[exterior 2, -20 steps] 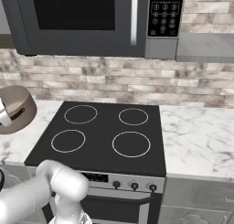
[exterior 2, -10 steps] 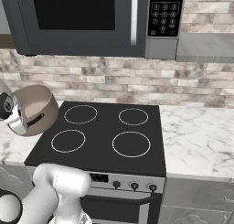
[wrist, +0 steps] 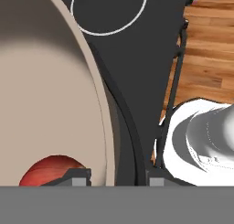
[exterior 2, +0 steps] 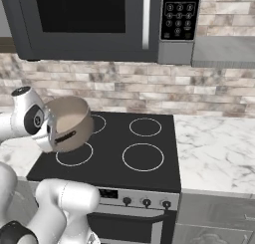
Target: Turn on the sink faucet. Then move the onion from the counter to the sink. Turn off the sink. Move the vegetable from the sink to the pot next to the stove. Finally move the pot to the rear right burner.
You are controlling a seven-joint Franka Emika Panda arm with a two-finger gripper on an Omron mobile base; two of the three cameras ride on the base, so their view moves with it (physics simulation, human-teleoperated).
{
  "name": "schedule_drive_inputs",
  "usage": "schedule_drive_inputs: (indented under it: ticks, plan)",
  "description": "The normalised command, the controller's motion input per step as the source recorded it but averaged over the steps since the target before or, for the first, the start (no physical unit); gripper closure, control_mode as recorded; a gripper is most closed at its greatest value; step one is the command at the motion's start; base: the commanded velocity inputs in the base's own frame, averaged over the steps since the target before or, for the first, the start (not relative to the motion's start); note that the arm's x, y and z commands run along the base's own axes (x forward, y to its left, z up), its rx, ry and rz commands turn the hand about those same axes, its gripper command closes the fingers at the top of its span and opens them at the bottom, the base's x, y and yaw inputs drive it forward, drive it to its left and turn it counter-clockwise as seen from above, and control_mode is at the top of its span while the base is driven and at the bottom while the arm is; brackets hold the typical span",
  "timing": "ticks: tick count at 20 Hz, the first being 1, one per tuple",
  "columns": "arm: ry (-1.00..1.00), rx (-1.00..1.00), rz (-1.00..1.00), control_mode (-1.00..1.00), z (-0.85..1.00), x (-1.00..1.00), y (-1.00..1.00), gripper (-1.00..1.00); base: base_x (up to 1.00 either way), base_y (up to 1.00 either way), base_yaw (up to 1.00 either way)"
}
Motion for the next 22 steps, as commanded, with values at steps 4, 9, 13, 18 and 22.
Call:
schedule_drive_inputs:
  ticks: [4,9,13,18,22]
  plan:
    - [0.04,0.06,-0.18,-1.00,0.01,0.22,-0.90,1.00,0.00,0.00,0.00]
    - [0.02,0.05,-0.15,-1.00,0.01,0.30,-0.84,1.00,0.00,0.00,0.00]
    - [0.00,0.06,-0.11,-1.00,0.01,0.35,-0.84,1.00,0.00,0.00,0.00]
    - [0.00,0.06,-0.07,-1.00,0.00,0.44,-0.71,1.00,0.00,0.00,0.00]
    - [0.00,0.04,-0.05,-1.00,0.00,0.50,-0.61,1.00,0.00,0.00,0.00]
